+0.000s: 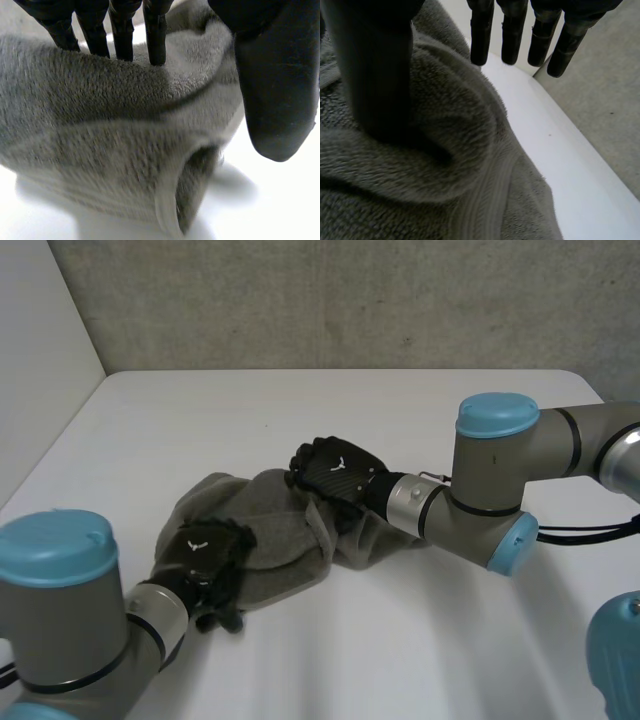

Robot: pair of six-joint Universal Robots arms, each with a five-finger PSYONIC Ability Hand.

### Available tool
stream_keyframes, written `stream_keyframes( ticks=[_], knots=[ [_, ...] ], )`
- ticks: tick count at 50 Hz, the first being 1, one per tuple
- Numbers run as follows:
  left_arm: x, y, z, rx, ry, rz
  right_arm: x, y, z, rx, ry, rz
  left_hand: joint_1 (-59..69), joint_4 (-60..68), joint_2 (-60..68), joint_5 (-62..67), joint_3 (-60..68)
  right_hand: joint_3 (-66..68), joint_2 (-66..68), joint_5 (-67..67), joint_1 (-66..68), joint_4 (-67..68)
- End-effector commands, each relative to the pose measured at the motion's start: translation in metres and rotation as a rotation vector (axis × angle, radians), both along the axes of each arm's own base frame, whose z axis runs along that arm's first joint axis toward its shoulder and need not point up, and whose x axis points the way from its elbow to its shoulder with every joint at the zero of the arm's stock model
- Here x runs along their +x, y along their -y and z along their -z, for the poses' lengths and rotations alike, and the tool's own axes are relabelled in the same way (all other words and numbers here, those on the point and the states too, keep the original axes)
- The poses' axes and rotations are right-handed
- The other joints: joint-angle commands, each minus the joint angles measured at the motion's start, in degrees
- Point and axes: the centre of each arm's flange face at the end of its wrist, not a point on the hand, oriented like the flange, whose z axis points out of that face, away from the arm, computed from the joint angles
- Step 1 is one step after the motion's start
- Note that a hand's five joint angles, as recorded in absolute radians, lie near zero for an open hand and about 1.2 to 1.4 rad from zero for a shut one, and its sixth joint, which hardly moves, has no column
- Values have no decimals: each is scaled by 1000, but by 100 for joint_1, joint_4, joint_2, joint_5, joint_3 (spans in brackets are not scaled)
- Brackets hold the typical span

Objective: Fold the towel.

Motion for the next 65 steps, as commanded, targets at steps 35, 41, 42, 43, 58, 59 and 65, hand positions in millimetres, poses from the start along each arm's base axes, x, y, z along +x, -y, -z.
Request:
stream_keyframes(
  ticks=[35, 41, 42, 43, 58, 59, 65],
  knots=[
    [8, 21, 12, -37, 108, -35, -95, -43, -55, 280, 198, 506, 4107, -336, 4124, 4358, -298, -249, 5225, 5211, 5268, -437],
    [9, 21, -5, -82, 82, -43, -99, -44, -51, 294, 190, 520, 6287, -336, 6305, 6539, -298, -249, 5225, 5211, 5268, -437],
    [9, 21, -5, -82, 82, -43, -100, -47, -51, 300, 186, 516, 6287, -336, 6305, 6539, -298, -249, 5225, 5211, 5268, -437],
    [9, 21, -17, -117, 60, -43, -100, -48, -54, 292, 191, 510, 6287, -336, 6305, 6539, -298, -249, 5225, 5211, 5268, -437],
    [0, 57, -173, -547, -161, -66, -87, -21, -150, 73, 359, 383, 6287, -336, 6305, 6539, -298, -249, 5225, 5211, 5268, -437],
    [0, 57, -173, -547, -161, -66, -89, -27, -161, 48, 378, 377, 6287, -336, 6305, 6539, -298, -249, 5225, 5211, 5268, -437],
    [12, 26, -177, -535, -170, -22, -112, -66, -178, -18, 447, 369, 6287, -336, 6305, 6539, -298, -249, 5225, 5211, 5268, -437]
  ],
)
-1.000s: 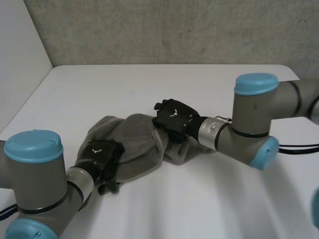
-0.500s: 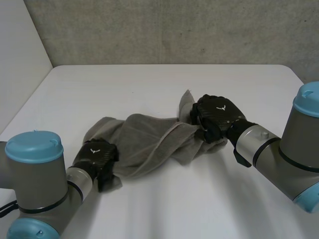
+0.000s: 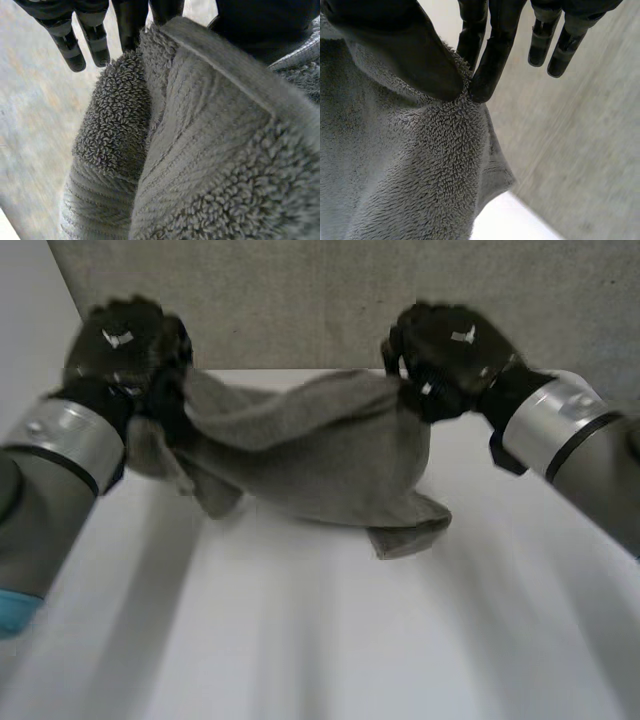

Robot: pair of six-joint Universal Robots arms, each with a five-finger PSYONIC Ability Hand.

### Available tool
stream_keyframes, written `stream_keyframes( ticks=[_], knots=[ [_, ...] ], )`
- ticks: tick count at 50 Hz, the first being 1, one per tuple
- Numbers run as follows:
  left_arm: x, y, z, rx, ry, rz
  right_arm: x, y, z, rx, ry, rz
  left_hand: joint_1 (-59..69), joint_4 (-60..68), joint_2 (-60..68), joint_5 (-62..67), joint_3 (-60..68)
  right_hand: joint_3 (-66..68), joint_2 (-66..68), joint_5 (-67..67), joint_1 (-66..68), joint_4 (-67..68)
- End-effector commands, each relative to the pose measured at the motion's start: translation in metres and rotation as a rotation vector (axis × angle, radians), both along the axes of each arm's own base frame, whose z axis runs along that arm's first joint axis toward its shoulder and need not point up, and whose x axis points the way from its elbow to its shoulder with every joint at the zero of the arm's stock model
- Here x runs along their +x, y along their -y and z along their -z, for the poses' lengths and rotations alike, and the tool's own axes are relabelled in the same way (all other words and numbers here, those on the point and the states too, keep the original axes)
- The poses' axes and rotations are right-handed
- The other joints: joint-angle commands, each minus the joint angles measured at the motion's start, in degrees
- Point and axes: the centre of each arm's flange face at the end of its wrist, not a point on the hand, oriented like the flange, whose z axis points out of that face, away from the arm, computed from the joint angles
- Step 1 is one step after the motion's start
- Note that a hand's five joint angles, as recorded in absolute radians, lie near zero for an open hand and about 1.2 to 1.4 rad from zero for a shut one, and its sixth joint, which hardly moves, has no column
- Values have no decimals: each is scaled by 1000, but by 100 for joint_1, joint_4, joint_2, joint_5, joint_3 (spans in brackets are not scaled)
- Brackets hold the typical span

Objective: Fold the towel.

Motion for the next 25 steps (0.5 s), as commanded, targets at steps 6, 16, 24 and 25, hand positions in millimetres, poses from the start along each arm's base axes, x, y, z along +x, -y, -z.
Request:
stream_keyframes(
  ticks=[6, 16, 24, 25],
  knots=[
    [22, -45, 65, 211, 82, 104, -35, -52, 43, 103, -38, -13, 606, -336, 723, 382, -298, -249, 332, 344, 503, -437],
    [42, -47, 127, 419, 116, 116, -77, -58, 114, 280, -450, -34, 606, -336, 723, 382, -298, -249, -5541, -5529, -5370, -437],
    [41, -39, 129, 428, 113, 116, -64, -32, 63, 136, -426, -38, 606, -336, 723, 382, -298, -249, -6668, -6656, -6497, -437],
    [41, -40, 129, 428, 113, 119, -64, -32, 63, 135, -425, -38, 606, -336, 723, 382, -298, -249, -6668, -6656, -6497, -437]
  ],
)
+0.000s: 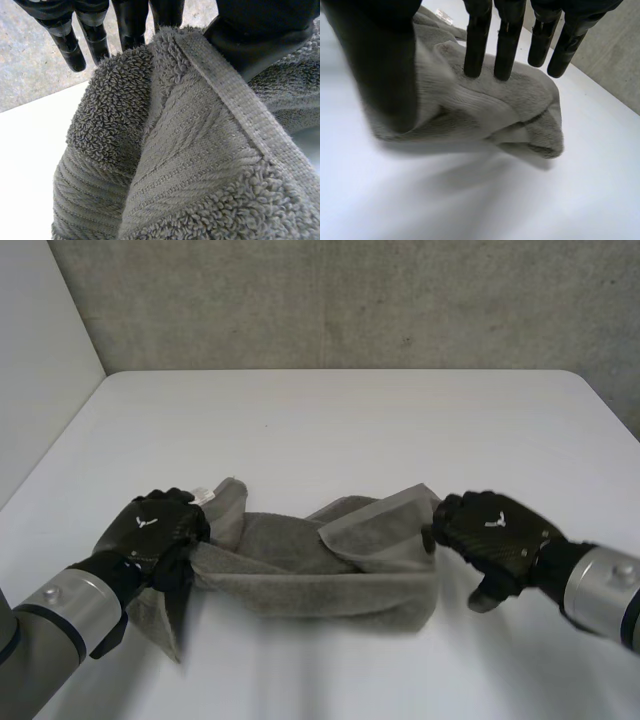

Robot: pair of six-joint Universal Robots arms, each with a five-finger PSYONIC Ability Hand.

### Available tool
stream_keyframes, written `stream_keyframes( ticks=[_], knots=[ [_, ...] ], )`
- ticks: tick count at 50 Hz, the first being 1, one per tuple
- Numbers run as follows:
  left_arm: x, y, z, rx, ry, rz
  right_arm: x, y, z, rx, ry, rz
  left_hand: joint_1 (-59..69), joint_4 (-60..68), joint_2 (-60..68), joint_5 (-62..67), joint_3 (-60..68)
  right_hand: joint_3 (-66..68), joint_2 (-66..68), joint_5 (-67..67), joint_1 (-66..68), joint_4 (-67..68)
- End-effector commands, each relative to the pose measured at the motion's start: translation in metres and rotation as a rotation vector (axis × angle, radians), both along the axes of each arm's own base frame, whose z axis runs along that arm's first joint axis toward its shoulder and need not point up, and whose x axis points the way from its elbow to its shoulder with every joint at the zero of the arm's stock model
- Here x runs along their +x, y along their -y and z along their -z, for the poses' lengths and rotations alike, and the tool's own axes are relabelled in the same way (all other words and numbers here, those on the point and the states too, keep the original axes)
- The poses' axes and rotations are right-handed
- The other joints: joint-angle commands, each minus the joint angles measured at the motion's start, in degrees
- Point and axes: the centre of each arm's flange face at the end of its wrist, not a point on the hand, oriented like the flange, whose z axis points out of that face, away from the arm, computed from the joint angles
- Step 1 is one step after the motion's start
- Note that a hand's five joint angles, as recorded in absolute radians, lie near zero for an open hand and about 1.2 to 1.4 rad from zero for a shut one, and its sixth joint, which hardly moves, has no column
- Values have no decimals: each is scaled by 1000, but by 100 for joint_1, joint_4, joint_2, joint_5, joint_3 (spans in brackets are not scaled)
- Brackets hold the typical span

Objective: Fold the towel.

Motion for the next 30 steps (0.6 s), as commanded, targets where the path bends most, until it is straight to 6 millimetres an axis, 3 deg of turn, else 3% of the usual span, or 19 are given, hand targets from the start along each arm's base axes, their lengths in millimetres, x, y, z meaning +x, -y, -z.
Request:
stream_keyframes(
  ticks=[1, 4, 6, 11, 17, 20, 30],
  knots=[
    [-2, 5, -2, -8, -4, 2, 16, 23, -50, -143, 48, -33, 581, -336, 693, 381, -298, -249, -2199, -1931, -2021, -437],
    [-4, 3, -2, -7, -5, 11, 25, 29, -59, -164, 77, -58, 581, -336, 693, 381, -298, -249, -2158, -1890, -1980, -437],
    [-4, 2, -1, -5, -4, 14, 33, 33, -55, -158, 73, -76, 581, -336, 693, 381, -298, -249, -2107, -1839, -1929, -437],
    [-5, -4, 2, 10, -1, 23, 82, 22, -35, -94, 29, -248, 581, -336, 693, 381, -298, -249, -1923, -1655, -1745, -437],
    [-6, -9, 6, 25, 3, 31, 107, 24, -10, -159, -81, -390, 581, -336, 693, 381, -298, -249, -1285, -1017, -1107, -437],
    [-5, -11, 8, 33, 5, 31, 113, 21, -3, -179, -112, -434, 581, -336, 693, 381, -298, -249, -1148, -880, -970, -437],
    [-4, -12, 10, 37, 7, 26, 125, 26, 50, -265, -370, -527, 581, -336, 693, 381, -298, -249, -1098, -830, -920, -437]
  ],
)
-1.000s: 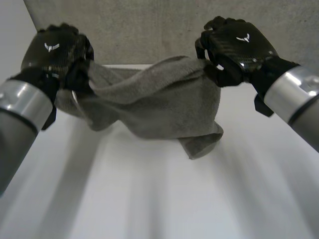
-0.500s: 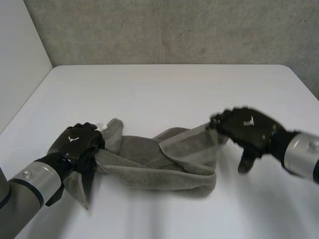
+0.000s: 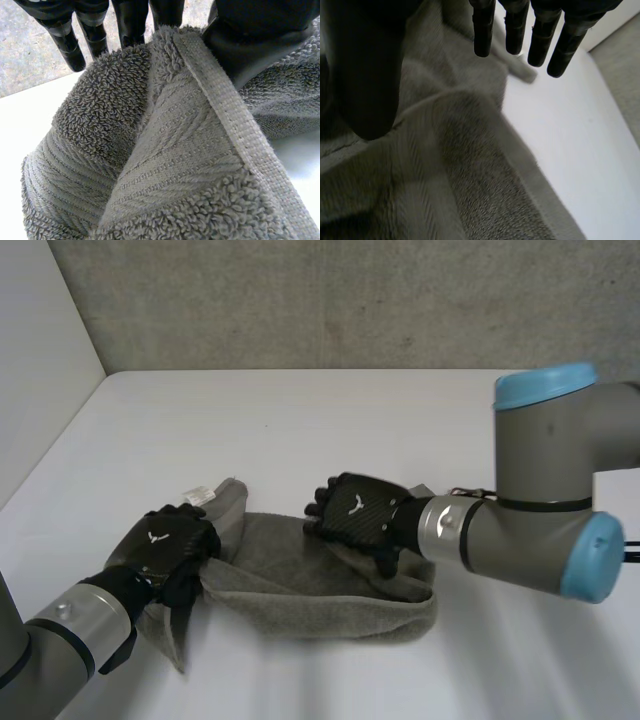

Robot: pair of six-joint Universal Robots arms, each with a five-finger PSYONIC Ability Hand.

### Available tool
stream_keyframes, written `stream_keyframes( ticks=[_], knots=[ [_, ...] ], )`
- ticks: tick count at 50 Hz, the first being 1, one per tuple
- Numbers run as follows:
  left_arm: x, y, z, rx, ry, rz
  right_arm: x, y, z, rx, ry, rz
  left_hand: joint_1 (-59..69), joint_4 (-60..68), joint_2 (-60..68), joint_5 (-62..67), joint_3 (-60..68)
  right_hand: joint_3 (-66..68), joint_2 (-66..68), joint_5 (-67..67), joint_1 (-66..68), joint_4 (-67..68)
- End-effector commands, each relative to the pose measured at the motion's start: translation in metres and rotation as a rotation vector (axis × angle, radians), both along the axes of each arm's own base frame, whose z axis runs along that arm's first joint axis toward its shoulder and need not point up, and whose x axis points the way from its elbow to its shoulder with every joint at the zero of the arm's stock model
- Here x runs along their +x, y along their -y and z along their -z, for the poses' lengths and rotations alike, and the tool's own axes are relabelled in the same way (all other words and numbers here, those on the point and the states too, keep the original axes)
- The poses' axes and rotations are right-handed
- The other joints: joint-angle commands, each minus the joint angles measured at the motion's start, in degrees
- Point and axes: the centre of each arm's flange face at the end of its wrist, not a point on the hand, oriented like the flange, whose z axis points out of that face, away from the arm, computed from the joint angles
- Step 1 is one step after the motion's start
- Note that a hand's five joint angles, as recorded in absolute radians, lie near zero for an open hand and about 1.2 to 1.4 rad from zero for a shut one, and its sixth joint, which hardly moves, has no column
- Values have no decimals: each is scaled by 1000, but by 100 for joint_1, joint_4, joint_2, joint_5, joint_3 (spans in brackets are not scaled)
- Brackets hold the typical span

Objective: Fold the towel.

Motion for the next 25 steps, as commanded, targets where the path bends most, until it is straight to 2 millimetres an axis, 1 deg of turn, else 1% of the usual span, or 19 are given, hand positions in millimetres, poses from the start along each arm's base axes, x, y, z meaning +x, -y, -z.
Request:
stream_keyframes(
  ticks=[1, 3, 6, 9, 11, 15, 18, 20, 22, 23, 25],
  knots=[
    [1, 0, 1, 2, 1, -3, 3, 6, 31, -91, -151, -19, 580, -336, 689, 381, -298, -249, 226, 61, 170, -437],
    [0, 0, 1, 0, 0, -1, 3, 7, 41, -128, -195, -47, 580, -336, 689, 381, -298, -249, 292, 128, 237, -437],
    [0, 0, 1, 0, 0, -1, 2, 6, 45, -163, -221, -71, 580, -336, 689, 381, -298, -249, 528, 363, 472, -437],
    [0, 0, 1, 0, 0, -1, 2, 6, 44, -175, -222, -78, 580, -336, 689, 381, -298, -249, 781, 616, 725, -437],
    [1, 0, 1, 0, 0, -3, 2, 6, 42, -190, -221, -84, 580, -336, 689, 381, -298, -249, 1517, 1353, 1462, -437],
    [1, 1, 0, -1, -1, -6, 0, 9, 42, -199, -219, -78, 580, -336, 689, 381, -298, -249, 1639, 1474, 1583, -437],
    [2, 2, 0, -4, -1, -10, -2, 9, 43, -207, -215, -76, 580, -336, 689, 381, -298, -249, 2091, 1927, 2035, -437],
    [3, 2, -1, -5, -2, -14, -2, 9, 41, -218, -213, -75, 580, -336, 689, 381, -298, -249, 2093, 1928, 2037, -437],
    [3, 3, -1, -7, -2, -15, -4, 8, 38, -244, -221, -82, 580, -336, 689, 381, -298, -249, 1608, 1444, 1553, -437],
    [3, 3, -1, -7, -2, -15, -4, 8, 38, -244, -221, -82, 580, -336, 689, 381, -298, -249, 1605, 1441, 1549, -437],
    [4, 4, -1, -7, -2, -20, -9, 9, 36, -269, -238, -87, 580, -336, 689, 381, -298, -249, 734, 569, 678, -437]
  ],
)
